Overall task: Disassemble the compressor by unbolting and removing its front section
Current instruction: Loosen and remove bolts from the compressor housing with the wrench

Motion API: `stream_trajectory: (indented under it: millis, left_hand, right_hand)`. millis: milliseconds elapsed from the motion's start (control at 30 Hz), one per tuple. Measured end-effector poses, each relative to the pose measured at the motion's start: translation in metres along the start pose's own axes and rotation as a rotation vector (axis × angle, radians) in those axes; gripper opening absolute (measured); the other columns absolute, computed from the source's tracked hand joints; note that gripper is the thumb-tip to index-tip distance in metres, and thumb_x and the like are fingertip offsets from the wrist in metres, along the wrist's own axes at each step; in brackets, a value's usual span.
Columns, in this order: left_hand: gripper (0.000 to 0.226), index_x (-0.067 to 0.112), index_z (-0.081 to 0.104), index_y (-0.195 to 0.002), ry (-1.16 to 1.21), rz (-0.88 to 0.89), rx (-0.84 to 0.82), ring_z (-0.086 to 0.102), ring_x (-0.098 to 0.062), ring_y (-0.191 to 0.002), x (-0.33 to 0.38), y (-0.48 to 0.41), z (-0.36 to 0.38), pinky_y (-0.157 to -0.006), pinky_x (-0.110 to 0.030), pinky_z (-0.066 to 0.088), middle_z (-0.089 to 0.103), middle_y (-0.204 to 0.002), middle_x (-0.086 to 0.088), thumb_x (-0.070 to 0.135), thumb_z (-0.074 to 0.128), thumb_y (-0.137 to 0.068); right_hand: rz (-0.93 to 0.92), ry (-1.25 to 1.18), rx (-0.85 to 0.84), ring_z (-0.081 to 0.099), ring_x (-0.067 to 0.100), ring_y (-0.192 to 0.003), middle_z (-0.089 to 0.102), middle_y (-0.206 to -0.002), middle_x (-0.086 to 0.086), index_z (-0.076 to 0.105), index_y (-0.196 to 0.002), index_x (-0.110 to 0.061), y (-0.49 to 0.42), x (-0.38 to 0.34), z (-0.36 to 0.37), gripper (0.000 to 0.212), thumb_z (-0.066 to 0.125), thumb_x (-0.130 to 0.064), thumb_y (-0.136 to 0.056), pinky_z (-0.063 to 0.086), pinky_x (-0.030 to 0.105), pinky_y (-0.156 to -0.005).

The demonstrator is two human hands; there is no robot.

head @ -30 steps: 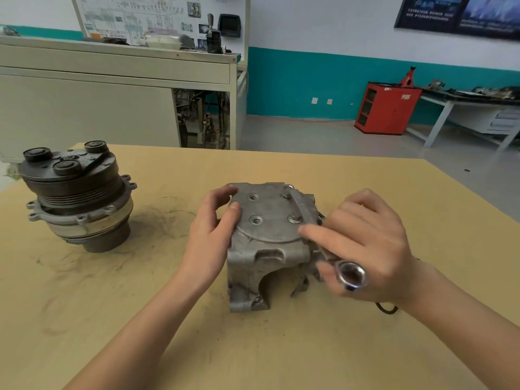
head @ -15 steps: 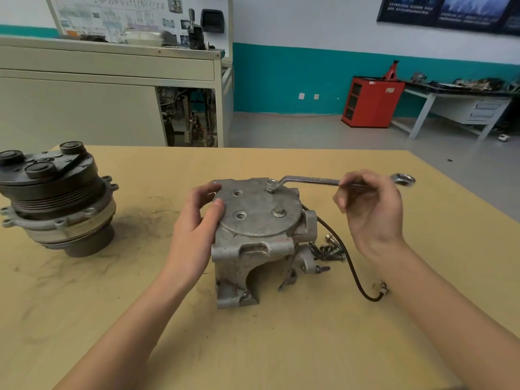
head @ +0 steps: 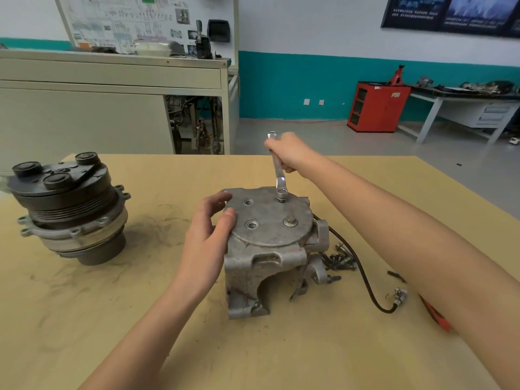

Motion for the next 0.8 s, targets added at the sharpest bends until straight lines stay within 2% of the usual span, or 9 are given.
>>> stream_trajectory:
  millis: [67, 167, 267, 400, 533, 600, 667, 733, 800]
  left_hand:
    - [0.023, 0.033, 0.054, -0.119, -0.017, 0.000, -0.002, 0.057, 0.012, -0.096, 0.000, 0.000, 0.000, -0.079, -0.013, 0.048, 0.057, -0.123, 0.010, 0.023, 0.047, -0.100]
    - [0.024, 0.032, 0.053, -0.121, -0.039, -0.013, -0.004, 0.056, 0.001, -0.108, 0.001, 0.000, -0.001, -0.093, -0.028, 0.048, 0.057, -0.126, 0.007, 0.024, 0.047, -0.100]
    - [0.024, 0.033, 0.053, -0.122, -0.053, -0.005, -0.007, 0.053, -0.006, -0.118, 0.002, 0.001, -0.001, -0.102, -0.038, 0.044, 0.057, -0.127, 0.009, 0.032, 0.050, -0.098]
    - [0.034, 0.036, 0.051, -0.116, -0.052, 0.004, -0.018, 0.054, -0.006, -0.116, 0.007, 0.002, 0.000, -0.100, -0.034, 0.044, 0.059, -0.123, 0.011, 0.042, 0.044, -0.083]
    - [0.020, 0.029, 0.053, -0.092, -0.008, -0.067, 0.029, 0.058, -0.006, -0.084, 0.008, 0.001, 0.001, -0.078, -0.031, 0.048, 0.063, -0.096, 0.004, 0.041, 0.046, -0.077]
    - [0.011, 0.018, 0.051, -0.076, -0.082, -0.052, 0.046, 0.044, -0.002, -0.065, 0.005, 0.000, 0.002, -0.061, -0.023, 0.037, 0.052, -0.076, -0.002, 0.029, 0.049, -0.078]
    - [0.006, 0.008, 0.056, -0.089, -0.245, -0.010, 0.045, 0.042, 0.000, -0.065, 0.000, -0.001, 0.003, -0.057, -0.012, 0.033, 0.044, -0.076, 0.001, 0.003, 0.054, -0.088]
    - [0.021, -0.004, 0.058, -0.107, -0.211, 0.040, 0.042, 0.057, 0.002, -0.079, -0.002, 0.001, 0.004, -0.063, 0.000, 0.036, 0.046, -0.081, 0.011, -0.012, 0.051, -0.089]
    - [0.025, 0.016, 0.057, -0.109, -0.105, 0.096, 0.003, 0.059, 0.012, -0.094, 0.004, 0.004, 0.003, -0.073, 0.003, 0.038, 0.054, -0.095, 0.014, -0.001, 0.052, -0.092]
  right_hand:
    - [-0.125, 0.316, 0.022, 0.042, 0.016, -0.054, 0.041, -0.059, 0.002, 0.047, -0.068, -0.010, -0.005, -0.020, 0.015, 0.027, 0.048, -0.022, -0.092, 0.034, 0.021, -0.049]
    - [-0.321, 0.589, -0.025, 0.049, 0.018, -0.063, 0.046, -0.063, -0.001, 0.057, -0.080, -0.010, 0.002, -0.043, 0.032, 0.026, 0.048, -0.030, -0.094, 0.039, 0.029, -0.063]
    - [-0.584, 0.894, 0.003, 0.050, 0.024, -0.072, 0.049, -0.076, 0.003, 0.058, -0.086, -0.014, 0.027, -0.065, 0.044, 0.029, 0.042, -0.034, -0.097, 0.034, 0.031, -0.063]
    - [-1.015, 1.195, 0.139, 0.063, 0.029, -0.091, 0.065, -0.105, 0.006, 0.060, -0.114, -0.015, 0.075, -0.082, 0.062, 0.034, 0.031, -0.027, -0.101, 0.032, 0.028, -0.057]
    - [-1.238, 1.276, 0.094, 0.062, 0.023, -0.096, 0.066, -0.105, 0.000, 0.057, -0.109, -0.016, 0.119, -0.076, 0.062, 0.041, 0.018, -0.027, -0.103, 0.034, 0.030, -0.067]
    - [-1.237, 1.291, 0.153, 0.063, 0.015, -0.087, 0.068, -0.094, -0.004, 0.063, -0.099, -0.022, 0.138, -0.069, 0.058, 0.035, 0.029, -0.030, -0.101, 0.036, 0.027, -0.067]
    - [-1.265, 1.174, 0.314, 0.060, 0.008, -0.064, 0.065, -0.068, -0.008, 0.067, -0.072, -0.025, 0.158, -0.061, 0.051, 0.020, 0.056, -0.029, -0.087, 0.035, 0.023, -0.058]
    - [-1.410, 0.909, 0.408, 0.054, 0.015, -0.054, 0.059, -0.058, -0.004, 0.064, -0.059, -0.020, 0.171, -0.045, 0.043, 0.019, 0.064, -0.022, -0.078, 0.035, 0.026, -0.054]
    - [-1.463, 0.773, 0.414, 0.051, 0.019, -0.054, 0.057, -0.058, 0.003, 0.064, -0.061, -0.012, 0.185, -0.030, 0.029, 0.022, 0.061, -0.021, -0.082, 0.036, 0.029, -0.055]
Point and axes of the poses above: each hand's wrist, its own y-axis away from the middle knuckle, its own z-axis out of the palm, x = y × z, the point moved 1 cm from there along -y, towards the middle knuckle
